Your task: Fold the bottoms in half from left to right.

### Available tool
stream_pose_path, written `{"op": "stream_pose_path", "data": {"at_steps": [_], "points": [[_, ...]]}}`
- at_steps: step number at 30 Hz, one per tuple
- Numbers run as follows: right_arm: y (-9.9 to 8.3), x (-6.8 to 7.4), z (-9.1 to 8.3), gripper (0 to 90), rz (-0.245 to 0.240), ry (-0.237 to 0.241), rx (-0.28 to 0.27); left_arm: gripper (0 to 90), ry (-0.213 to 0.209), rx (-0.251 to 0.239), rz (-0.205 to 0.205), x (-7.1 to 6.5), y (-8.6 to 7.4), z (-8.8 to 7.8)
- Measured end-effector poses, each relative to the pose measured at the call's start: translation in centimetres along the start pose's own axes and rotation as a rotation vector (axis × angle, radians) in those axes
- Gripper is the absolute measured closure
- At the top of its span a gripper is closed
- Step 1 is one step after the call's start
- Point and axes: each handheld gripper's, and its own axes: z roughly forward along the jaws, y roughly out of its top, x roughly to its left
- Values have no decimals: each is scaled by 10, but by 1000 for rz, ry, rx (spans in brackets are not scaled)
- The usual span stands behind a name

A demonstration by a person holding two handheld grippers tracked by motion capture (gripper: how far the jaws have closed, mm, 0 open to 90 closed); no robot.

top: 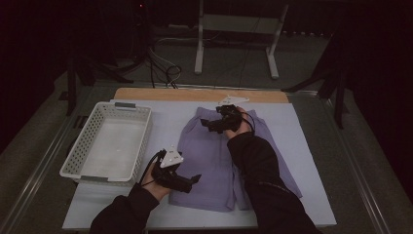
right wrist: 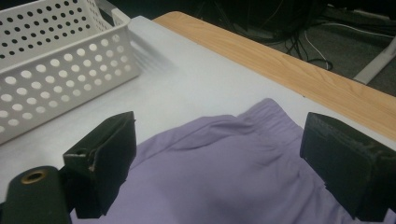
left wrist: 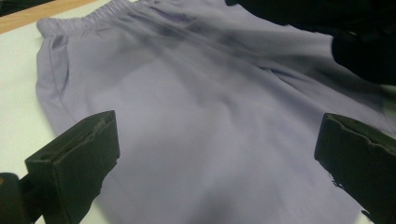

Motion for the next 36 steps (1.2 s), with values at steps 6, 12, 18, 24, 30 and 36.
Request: {"op": "stream_pose_path", "data": {"at_steps": [6, 12, 18, 24, 30, 36], "points": [[0, 6, 9, 106, 6, 18, 17, 6, 17, 38, 0, -5, -32, -17], [0, 10, 18, 106, 4, 21, 32, 6, 11, 77, -5, -7, -51, -22], [-1, 15, 29, 106, 3, 33, 46, 8, -3, 123, 17, -9, -63, -20], [-4, 17, 34, 106, -7, 34, 60, 36, -42, 189, 66, -10, -67, -12], [-5, 18, 36, 107, -8, 34, 66, 123, -64, 227, 129, -14, -70, -10], [-7, 18, 37, 107, -4, 38, 70, 245, -90, 235, 147, -14, -75, -11]]}}
